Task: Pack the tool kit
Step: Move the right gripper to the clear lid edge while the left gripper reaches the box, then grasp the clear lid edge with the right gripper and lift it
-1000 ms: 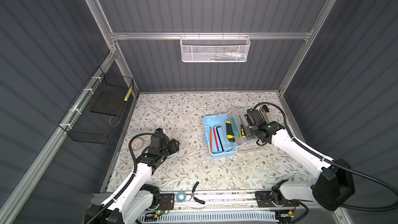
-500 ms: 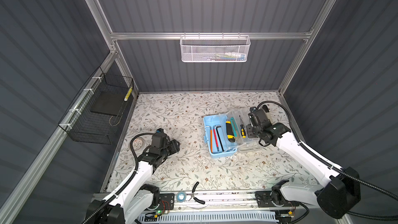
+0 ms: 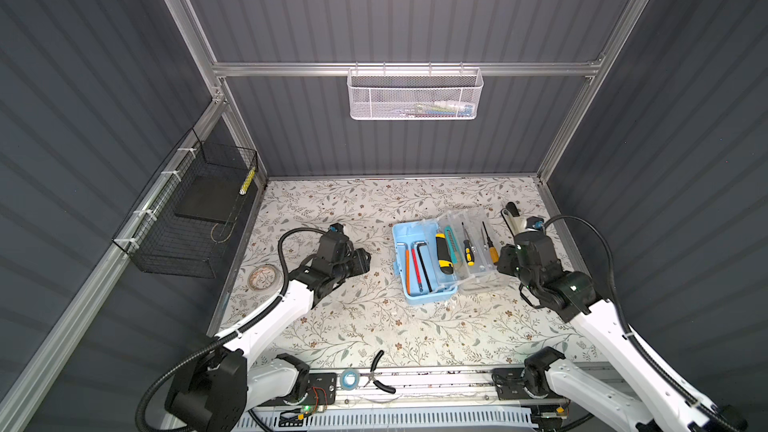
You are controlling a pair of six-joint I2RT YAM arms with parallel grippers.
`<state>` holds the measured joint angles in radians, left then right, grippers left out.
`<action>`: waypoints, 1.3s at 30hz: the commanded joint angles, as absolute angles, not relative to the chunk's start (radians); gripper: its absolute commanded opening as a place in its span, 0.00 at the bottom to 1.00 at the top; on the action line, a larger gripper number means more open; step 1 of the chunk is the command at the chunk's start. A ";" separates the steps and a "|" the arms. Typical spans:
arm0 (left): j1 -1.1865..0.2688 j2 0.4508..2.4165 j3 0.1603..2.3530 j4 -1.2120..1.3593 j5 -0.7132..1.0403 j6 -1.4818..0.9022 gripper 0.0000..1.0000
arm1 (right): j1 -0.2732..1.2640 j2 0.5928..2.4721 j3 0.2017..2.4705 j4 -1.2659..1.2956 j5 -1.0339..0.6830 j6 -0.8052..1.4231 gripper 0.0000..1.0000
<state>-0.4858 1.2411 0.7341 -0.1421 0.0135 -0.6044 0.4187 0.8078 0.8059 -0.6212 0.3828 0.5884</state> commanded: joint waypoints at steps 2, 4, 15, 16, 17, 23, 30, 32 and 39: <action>-0.512 1.356 0.824 -0.077 -0.003 -0.582 0.64 | 0.370 0.690 0.694 -0.686 0.341 0.760 0.46; -0.526 1.423 0.866 -0.056 0.000 -0.580 0.64 | 0.346 0.639 0.652 -0.701 0.331 0.783 0.47; -0.597 1.742 1.152 -0.094 -0.067 -0.523 0.63 | 0.268 0.472 0.546 -0.754 0.270 0.802 0.46; -0.598 1.773 1.185 -0.119 -0.081 -0.518 0.63 | 0.264 0.475 0.541 -0.747 0.270 0.801 0.46; -0.600 1.805 1.216 -0.140 -0.098 -0.509 0.62 | 0.263 0.480 0.538 -0.739 0.268 0.800 0.45; -0.601 1.922 1.331 -0.223 -0.152 -0.496 0.52 | 0.249 0.493 0.533 -0.719 0.277 0.789 0.46; -0.601 1.968 1.369 -0.221 -0.173 -0.515 0.30 | 0.180 0.486 0.492 -0.689 0.232 0.773 0.44; -0.601 1.977 1.378 -0.224 -0.179 -0.518 0.21 | 0.147 0.497 0.468 -0.656 0.190 0.768 0.44; -0.601 1.976 1.381 -0.230 -0.193 -0.525 0.03 | 0.061 0.533 0.376 -0.481 -0.038 0.744 0.40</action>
